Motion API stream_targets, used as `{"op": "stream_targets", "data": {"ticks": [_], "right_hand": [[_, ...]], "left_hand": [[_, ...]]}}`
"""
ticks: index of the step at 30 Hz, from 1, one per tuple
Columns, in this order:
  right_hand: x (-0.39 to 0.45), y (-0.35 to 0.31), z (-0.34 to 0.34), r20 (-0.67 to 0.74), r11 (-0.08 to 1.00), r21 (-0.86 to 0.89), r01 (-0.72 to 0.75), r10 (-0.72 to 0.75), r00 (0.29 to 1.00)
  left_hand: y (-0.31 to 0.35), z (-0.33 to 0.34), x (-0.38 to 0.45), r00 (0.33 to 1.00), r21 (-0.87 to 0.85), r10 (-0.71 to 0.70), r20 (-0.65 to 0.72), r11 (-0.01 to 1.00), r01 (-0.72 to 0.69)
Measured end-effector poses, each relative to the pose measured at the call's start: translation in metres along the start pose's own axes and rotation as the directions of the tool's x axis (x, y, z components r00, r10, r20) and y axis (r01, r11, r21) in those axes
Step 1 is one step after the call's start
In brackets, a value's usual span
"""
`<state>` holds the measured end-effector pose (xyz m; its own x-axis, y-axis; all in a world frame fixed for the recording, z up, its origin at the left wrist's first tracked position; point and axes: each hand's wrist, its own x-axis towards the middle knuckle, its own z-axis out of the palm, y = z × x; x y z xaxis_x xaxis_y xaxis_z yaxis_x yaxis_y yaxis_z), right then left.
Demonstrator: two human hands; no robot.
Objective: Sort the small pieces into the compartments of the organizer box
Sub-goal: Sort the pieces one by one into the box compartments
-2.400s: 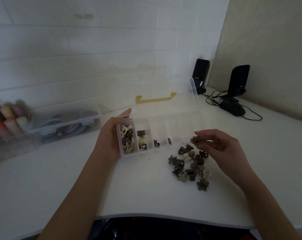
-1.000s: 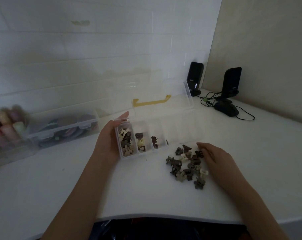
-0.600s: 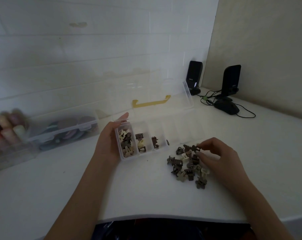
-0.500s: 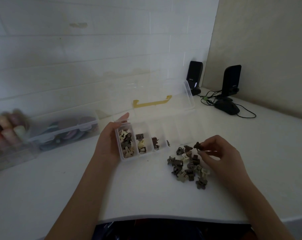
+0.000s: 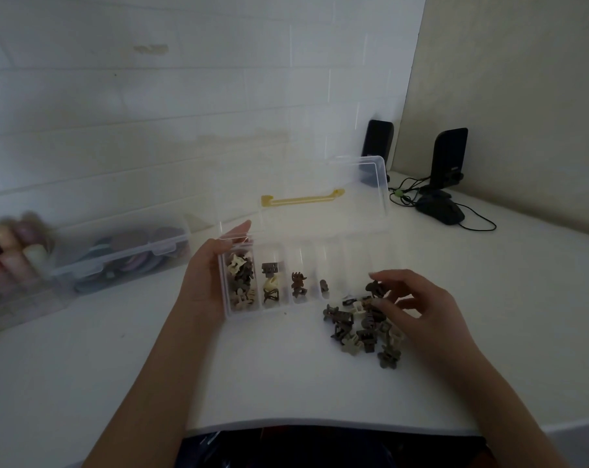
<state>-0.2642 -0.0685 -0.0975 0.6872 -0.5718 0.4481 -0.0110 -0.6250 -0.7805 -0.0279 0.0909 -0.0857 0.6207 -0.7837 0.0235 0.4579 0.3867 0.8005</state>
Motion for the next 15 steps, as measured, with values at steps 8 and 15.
{"op": "stream_targets", "data": {"ticks": [8,15], "right_hand": [[0.0006,0.0039,0.0013,0.03,1.0,0.013,-0.009,0.008,1.0],[-0.0012,-0.0008,0.0019,0.015,1.0,-0.008,-0.02,0.021,1.0]], "left_hand": [[0.0003,-0.0012,-0.0001,1.0,0.011,-0.004,-0.001,1.0,0.004],[0.0,-0.002,0.0013,1.0,0.006,0.002,0.004,1.0,-0.002]]}}
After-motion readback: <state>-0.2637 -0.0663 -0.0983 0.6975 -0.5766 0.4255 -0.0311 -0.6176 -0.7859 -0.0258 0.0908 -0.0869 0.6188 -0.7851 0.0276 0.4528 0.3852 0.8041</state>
